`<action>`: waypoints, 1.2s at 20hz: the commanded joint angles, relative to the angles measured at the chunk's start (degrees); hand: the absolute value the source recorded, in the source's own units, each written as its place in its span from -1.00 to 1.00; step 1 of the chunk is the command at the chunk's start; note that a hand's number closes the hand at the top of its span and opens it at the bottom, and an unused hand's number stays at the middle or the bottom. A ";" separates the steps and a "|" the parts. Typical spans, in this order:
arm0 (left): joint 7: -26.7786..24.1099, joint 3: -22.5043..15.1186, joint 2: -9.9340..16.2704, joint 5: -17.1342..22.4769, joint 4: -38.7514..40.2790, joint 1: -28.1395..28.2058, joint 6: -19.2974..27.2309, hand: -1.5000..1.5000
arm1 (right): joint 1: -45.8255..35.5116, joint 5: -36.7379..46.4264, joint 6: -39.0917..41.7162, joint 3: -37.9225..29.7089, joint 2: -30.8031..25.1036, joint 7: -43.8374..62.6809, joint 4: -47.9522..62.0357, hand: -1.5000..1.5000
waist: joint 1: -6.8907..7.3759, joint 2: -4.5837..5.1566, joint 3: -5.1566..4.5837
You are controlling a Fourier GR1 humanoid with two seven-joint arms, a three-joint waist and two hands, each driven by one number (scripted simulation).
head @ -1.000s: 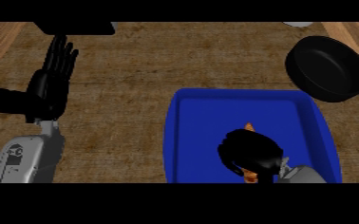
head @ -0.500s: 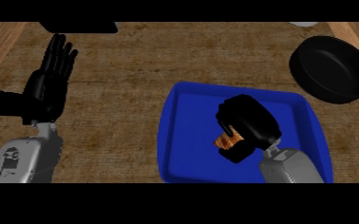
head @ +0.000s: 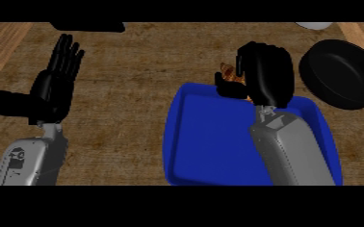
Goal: Pick the croissant from the tray and place it in the pot
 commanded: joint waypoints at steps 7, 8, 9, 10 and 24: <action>1.29 0.61 -0.04 -0.01 -1.18 0.10 0.54 0.00 | -14.90 11.82 -6.91 -6.47 -1.00 18.42 4.24 1.00 | -1.74 -0.09 0.18; 0.74 -1.04 -2.57 -1.88 -2.00 0.79 3.26 0.00 | -17.07 11.78 -4.81 -7.80 -1.66 19.22 4.45 1.00 | -1.81 -0.12 0.17; -0.32 0.50 -1.04 -1.40 0.74 -0.15 1.87 0.00 | -16.42 10.42 -5.60 -9.77 -3.78 17.27 5.62 1.00 | -2.04 0.00 0.17; 0.74 0.94 -0.28 -0.89 -0.52 0.73 1.34 0.00 | -11.98 10.17 -2.85 -9.29 -4.85 17.29 0.85 1.00 | -2.39 -0.17 0.18; -0.17 2.10 -0.63 -0.69 1.50 -1.12 0.69 0.00 | -3.28 -9.61 -5.98 -30.73 -23.89 -3.25 6.01 1.00 | -2.61 -0.06 0.21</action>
